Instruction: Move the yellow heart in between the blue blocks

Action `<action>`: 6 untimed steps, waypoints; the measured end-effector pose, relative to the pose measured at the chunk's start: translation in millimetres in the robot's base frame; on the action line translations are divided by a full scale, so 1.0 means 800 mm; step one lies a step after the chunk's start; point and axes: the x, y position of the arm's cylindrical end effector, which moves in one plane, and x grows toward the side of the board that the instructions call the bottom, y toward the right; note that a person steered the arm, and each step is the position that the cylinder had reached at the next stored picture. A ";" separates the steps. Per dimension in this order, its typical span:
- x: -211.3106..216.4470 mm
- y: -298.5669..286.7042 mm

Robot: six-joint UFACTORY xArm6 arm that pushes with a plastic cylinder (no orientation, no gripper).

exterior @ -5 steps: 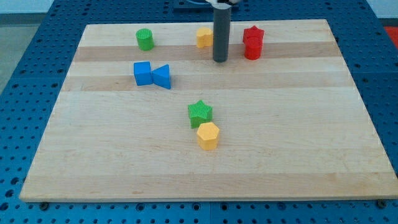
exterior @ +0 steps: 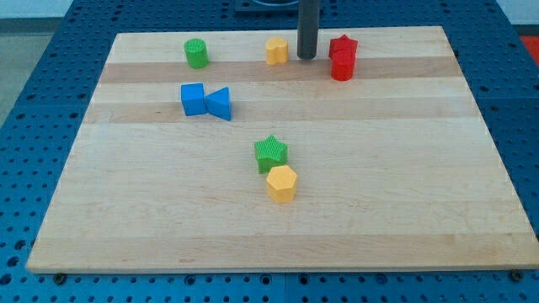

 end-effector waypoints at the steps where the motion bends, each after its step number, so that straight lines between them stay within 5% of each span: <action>1: 0.008 -0.063; 3: 0.008 -0.170; 5: 0.096 -0.155; 6: 0.099 -0.170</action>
